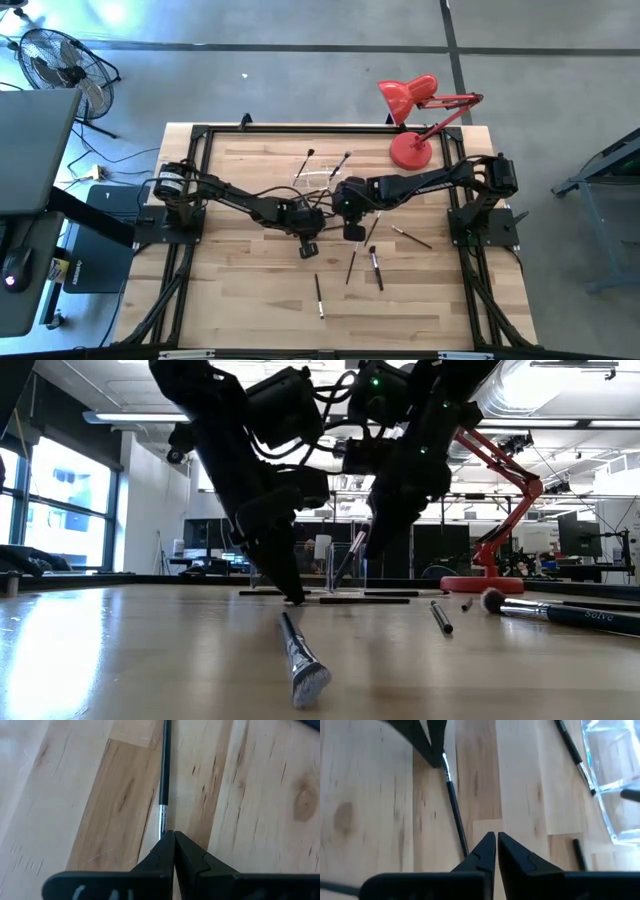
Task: Put items in baskets/containers
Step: Put the black eyeshadow brush into the transparent organizer
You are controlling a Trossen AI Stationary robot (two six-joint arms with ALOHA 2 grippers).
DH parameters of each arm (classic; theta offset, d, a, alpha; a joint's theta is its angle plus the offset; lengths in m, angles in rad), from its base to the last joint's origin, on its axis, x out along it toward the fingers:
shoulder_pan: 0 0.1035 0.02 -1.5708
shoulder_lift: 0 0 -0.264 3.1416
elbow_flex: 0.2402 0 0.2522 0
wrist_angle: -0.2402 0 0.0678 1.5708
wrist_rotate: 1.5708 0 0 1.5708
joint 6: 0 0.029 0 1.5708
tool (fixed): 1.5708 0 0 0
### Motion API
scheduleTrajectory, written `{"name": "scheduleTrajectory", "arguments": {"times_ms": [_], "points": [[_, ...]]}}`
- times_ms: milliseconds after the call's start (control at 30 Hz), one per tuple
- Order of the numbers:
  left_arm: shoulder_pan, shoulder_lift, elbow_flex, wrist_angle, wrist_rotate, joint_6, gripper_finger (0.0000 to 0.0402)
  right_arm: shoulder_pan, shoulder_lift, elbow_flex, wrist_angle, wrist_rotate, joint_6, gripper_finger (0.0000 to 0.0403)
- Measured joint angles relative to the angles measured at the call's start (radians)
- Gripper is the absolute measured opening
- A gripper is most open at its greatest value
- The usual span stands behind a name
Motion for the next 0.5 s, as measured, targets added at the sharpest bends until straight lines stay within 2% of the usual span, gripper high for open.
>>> {"name": "scheduleTrajectory", "arguments": {"times_ms": [133,333,500], "points": [[0.000,0.001,-0.001,0.003,-0.005,0.007,0.0000,0.002,0.000,0.000,-0.030,-0.020,-0.077,0.0046],[-0.001,-0.002,-0.002,0.008,-0.043,0.029,0.0000,0.003,0.000,0.000,-0.059,-0.017,-0.075,0.0107],[0.000,-0.037,-0.005,0.013,-0.055,0.057,0.0000,0.002,0.000,0.000,-0.057,-0.007,-0.072,0.0139]]}}
